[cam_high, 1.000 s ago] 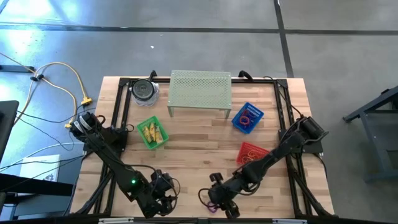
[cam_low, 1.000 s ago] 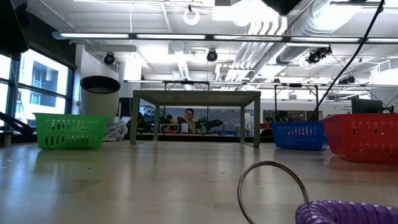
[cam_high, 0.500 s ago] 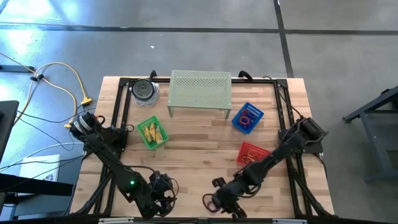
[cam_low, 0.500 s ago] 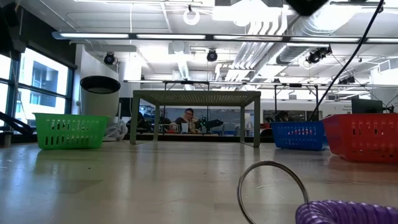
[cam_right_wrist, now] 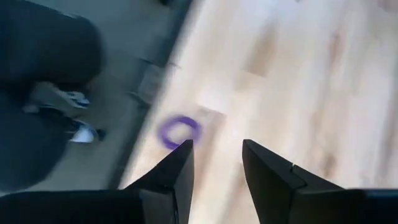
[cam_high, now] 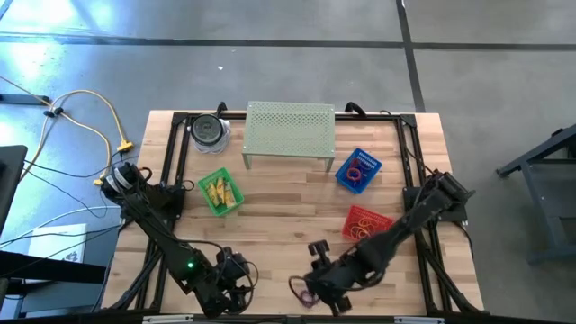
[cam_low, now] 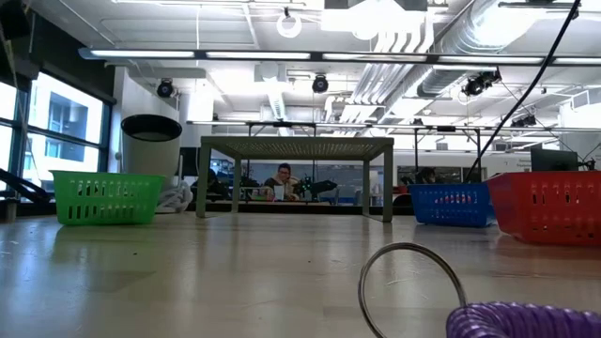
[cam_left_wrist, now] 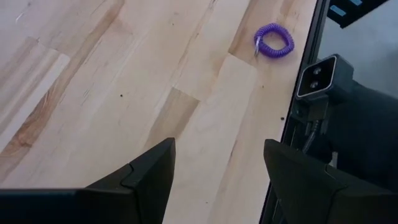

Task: Pick & Place Office Desk Supplies
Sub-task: Put the blue spring keychain into the blue basket

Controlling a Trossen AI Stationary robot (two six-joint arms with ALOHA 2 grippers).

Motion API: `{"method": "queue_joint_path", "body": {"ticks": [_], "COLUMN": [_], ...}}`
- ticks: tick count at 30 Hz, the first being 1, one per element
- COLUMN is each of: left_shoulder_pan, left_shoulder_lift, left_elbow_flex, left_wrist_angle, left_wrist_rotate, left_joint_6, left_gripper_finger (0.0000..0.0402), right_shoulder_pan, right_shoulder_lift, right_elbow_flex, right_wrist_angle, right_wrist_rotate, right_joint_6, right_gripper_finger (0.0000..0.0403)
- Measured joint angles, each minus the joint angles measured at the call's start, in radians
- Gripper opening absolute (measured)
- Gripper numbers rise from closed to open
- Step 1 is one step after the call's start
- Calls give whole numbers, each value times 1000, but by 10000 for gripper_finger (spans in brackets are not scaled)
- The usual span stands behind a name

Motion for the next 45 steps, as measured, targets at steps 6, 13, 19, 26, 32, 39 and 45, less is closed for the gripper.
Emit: {"method": "queue_joint_path", "body": {"ticks": [6, 13, 19, 26, 32, 39, 45], "left_shoulder_pan": [1, 1, 1, 1, 1, 1, 1], "left_shoulder_lift": [0, 0, 0, 0, 0, 0, 0], "left_elbow_flex": [0, 0, 0, 0, 0, 0, 0], "left_wrist_angle": [-2, -8, -17, -19, -28, -30, -30], "left_wrist_rotate": [0, 0, -1, -2, -2, -3, -3], "left_joint_6": [31, 16, 32, 61, 61, 59, 51], "left_gripper_finger": [239, 239, 239, 239, 239, 239, 239], "right_shoulder_pan": [-14, -14, -11, -14, -13, -14, -13], "right_shoulder_lift": [110, 186, 187, 219, 263, 315, 340], "right_elbow_flex": [-1, -1, -1, -11, -11, -12, -12], "right_wrist_angle": [37, 57, 59, 108, 142, 141, 140], "right_wrist_rotate": [12, 6, 6, 19, 0, 0, 0], "right_joint_6": [2, 115, 201, 149, 107, 107, 107], "right_gripper_finger": [125, 131, 188, 235, 225, 214, 213]}}
